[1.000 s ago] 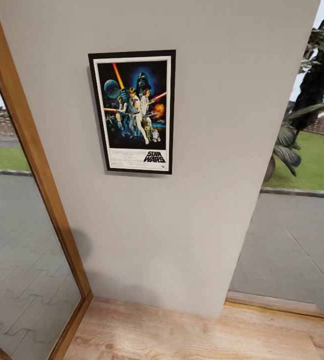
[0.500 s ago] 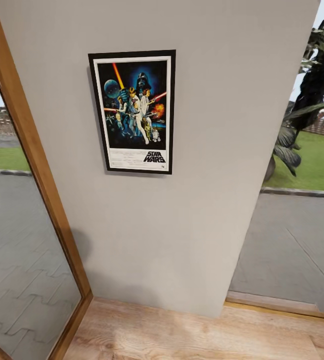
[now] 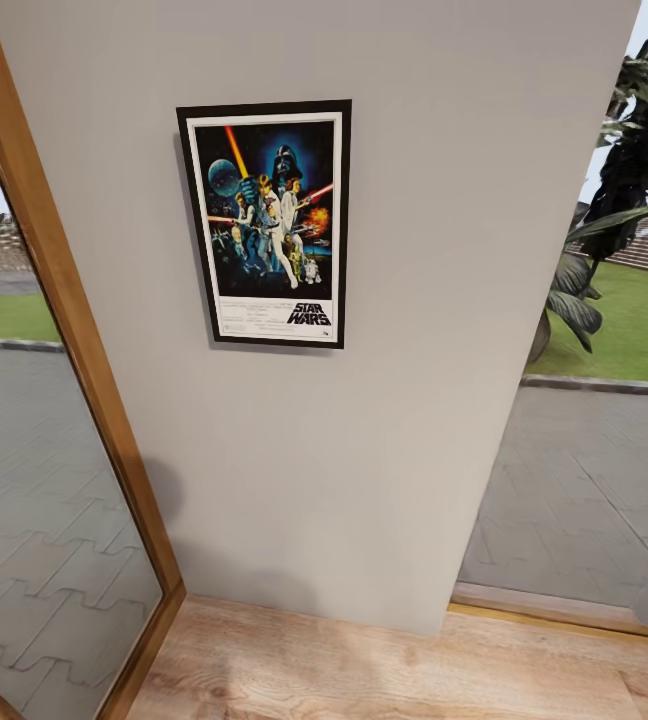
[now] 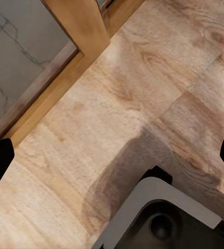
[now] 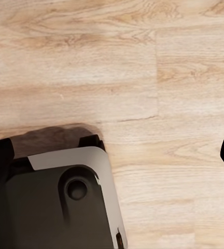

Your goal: Pick up the poster from the kitchen countertop and hang it on one of the wall nails in the kitchen.

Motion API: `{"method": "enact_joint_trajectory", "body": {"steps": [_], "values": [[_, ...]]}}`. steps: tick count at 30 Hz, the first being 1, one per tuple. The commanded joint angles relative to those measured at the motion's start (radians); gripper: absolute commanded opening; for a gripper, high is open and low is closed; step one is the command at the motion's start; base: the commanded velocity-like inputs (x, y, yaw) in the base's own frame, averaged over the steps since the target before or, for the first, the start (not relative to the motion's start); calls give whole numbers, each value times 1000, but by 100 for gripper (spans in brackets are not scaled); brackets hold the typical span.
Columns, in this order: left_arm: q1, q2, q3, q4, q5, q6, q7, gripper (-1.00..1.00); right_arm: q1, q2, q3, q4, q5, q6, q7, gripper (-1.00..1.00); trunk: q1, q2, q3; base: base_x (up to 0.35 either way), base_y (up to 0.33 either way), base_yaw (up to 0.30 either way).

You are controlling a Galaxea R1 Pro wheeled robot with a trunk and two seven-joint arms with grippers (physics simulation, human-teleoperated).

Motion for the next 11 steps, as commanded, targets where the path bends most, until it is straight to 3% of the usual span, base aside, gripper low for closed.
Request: {"method": "enact_joint_trajectory", "body": {"steps": [1,11], "values": [[-1,0,-5,1,10,-4,0,100,-1,0,-9,1,10,-5,2,100,1,-2,-2,0,0,0],[-1,-1,-5,1,10,-1,2,100,-1,0,-9,1,9,-5,2,100,1,-2,-2,0,0,0]]}}
